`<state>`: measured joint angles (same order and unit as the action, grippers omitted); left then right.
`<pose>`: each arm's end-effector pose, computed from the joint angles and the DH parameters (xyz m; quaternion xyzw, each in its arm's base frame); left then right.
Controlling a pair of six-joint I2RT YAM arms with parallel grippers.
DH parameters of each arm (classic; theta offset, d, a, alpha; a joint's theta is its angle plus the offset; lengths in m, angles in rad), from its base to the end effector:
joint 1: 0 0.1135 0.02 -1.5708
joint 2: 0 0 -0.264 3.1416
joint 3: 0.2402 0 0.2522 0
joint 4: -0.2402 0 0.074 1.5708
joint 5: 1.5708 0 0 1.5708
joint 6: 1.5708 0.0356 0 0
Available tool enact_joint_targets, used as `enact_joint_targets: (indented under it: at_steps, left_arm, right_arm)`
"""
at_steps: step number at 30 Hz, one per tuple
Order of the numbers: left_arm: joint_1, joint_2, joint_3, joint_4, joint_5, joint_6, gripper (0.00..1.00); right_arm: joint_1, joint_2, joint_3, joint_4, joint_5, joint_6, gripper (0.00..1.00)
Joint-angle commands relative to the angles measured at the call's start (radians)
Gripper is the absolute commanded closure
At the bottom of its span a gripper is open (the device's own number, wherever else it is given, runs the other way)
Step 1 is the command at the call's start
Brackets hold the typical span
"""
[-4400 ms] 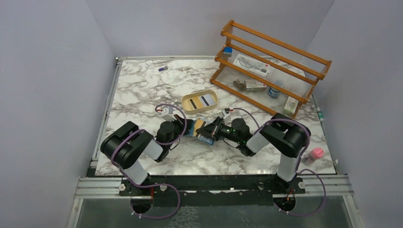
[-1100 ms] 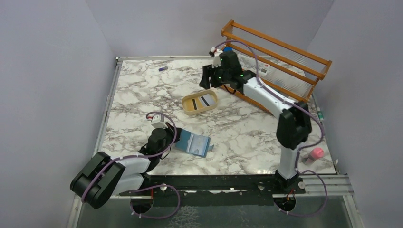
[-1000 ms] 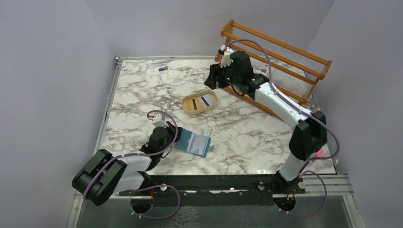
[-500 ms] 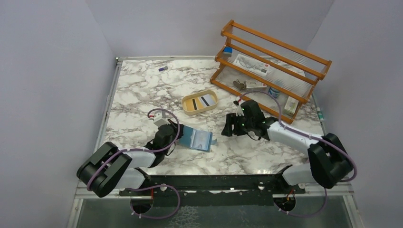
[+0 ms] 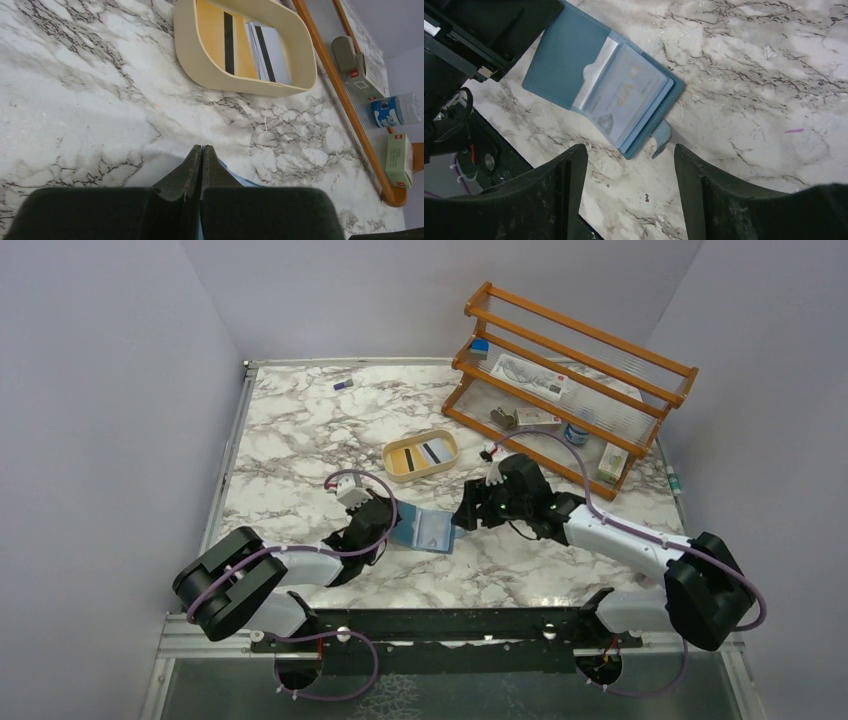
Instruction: Take the credit cards out of the card holder
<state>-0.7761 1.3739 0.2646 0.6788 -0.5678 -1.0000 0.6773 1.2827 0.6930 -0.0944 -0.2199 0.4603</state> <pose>0.1745 -0.1444 0.1364 -0.2405 0.7862 -0.2532 0.5099 0.2026 0.1729 0.2115 -0.1440 0.8875 0.3132 0.3059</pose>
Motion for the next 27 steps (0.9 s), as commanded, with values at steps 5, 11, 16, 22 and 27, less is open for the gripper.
enact_joint_targets:
  at_steps: [5,11,16,22,27]
  left_arm:
    - [-0.075,-0.002,0.112,-0.229,-0.263,-0.081,1.0]
    - [-0.084,0.051,0.139,-0.253,-0.265,-0.098,1.0]
    - [-0.089,0.066,0.15,-0.264,-0.27,-0.095,1.0]
    - [-0.092,0.071,0.149,-0.275,-0.274,-0.09,1.0]
    - [-0.095,0.076,0.145,-0.278,-0.268,-0.094,1.0]
  right_arm:
    - [0.023,0.052,-0.011,0.084,0.058,0.003,0.27]
    - [0.024,0.099,-0.032,0.135,0.083,0.009,0.15]
    - [0.022,0.162,-0.018,0.126,0.133,0.026,0.13]
    - [0.023,0.216,0.011,0.11,0.183,0.019,0.17]
    - [0.023,0.231,0.024,0.112,0.18,0.008,0.21]
